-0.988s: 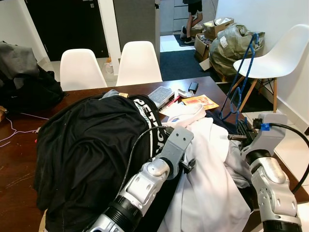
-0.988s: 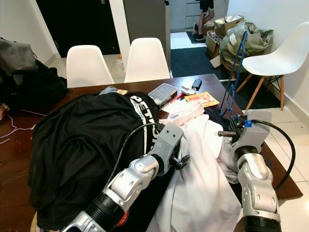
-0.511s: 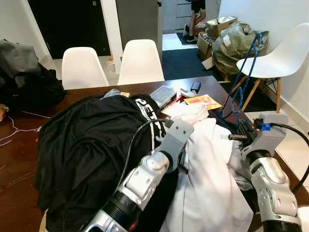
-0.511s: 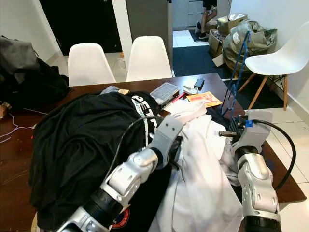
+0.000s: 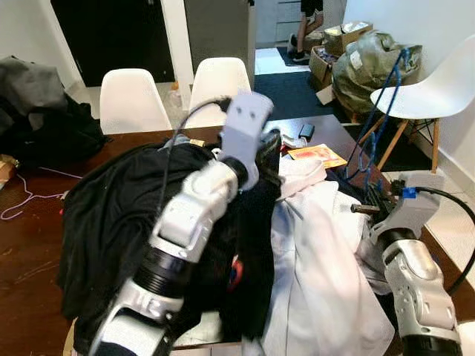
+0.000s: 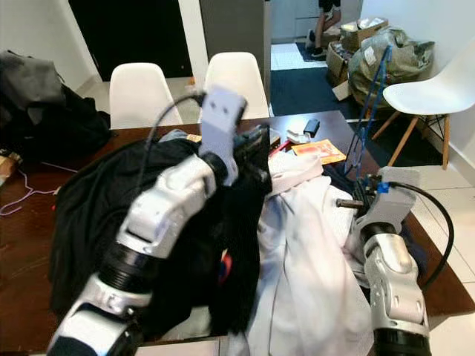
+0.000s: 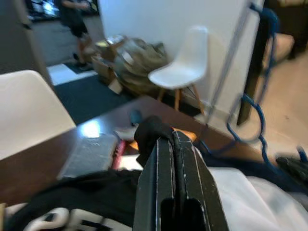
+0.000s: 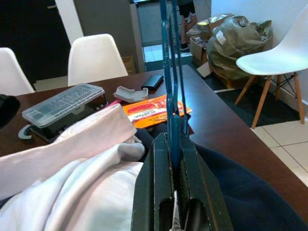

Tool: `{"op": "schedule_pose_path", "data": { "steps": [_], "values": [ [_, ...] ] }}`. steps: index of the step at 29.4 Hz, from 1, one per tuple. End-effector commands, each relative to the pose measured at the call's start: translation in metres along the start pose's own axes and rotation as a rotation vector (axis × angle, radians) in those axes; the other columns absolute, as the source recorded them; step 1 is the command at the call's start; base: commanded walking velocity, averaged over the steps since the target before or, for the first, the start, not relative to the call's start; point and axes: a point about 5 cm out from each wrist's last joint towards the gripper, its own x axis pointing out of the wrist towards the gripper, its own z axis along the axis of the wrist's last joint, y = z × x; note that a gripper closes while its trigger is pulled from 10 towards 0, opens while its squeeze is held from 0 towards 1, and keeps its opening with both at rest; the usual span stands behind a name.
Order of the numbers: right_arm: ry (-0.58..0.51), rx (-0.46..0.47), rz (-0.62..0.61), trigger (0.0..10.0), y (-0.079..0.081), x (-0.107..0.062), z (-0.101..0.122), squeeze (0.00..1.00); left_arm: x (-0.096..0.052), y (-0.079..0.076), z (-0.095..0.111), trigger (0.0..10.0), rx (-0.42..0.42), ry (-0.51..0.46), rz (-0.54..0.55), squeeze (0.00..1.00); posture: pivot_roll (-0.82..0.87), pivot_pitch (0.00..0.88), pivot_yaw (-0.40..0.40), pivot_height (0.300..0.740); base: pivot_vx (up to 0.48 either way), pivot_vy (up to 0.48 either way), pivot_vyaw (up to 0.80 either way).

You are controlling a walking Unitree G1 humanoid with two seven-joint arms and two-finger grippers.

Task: Hang hanger

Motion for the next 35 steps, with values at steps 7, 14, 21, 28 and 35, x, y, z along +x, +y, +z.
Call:
{"op": "schedule_pose_path", "data": {
  "steps": [7, 14, 21, 28, 35],
  "values": [
    [0.035, 0.042, -0.001, 10.0, 0.001, 0.000, -0.010, 0.00, -0.011, 0.005, 0.056, 0.0, -0.194, -0.264, -0.186, 0.00, -0.10, 0.021, 0.065, 0.736, 0.000, 0.000, 0.00],
    [0.009, 0.108, 0.024, 10.0, -0.002, 0.000, -0.005, 0.00, -0.028, 0.017, 0.059, 0.0, -0.188, -0.282, -0.257, 0.00, -0.10, 0.009, 0.062, 0.736, 0.000, 0.000, 0.00],
    [-0.189, 0.156, 0.001, 10.0, -0.029, 0.020, 0.063, 0.00, -0.042, 0.037, 0.024, 0.0, -0.145, -0.168, -0.151, 0.00, -0.09, 0.000, 0.050, 0.736, 0.000, 0.000, 0.00],
    [-0.307, -0.031, 0.163, 10.0, -0.024, 0.032, 0.142, 0.00, -0.053, 0.044, 0.005, 0.0, -0.157, -0.134, -0.125, 0.00, -0.10, 0.000, 0.035, 0.736, 0.000, 0.000, 0.00],
    [-0.239, -0.471, 0.469, 10.0, 0.008, 0.024, 0.178, 0.00, -0.067, 0.053, 0.003, 0.0, -0.178, -0.177, -0.124, 0.00, -0.09, 0.000, 0.024, 0.736, 0.000, 0.000, 0.00]
  ]
}}
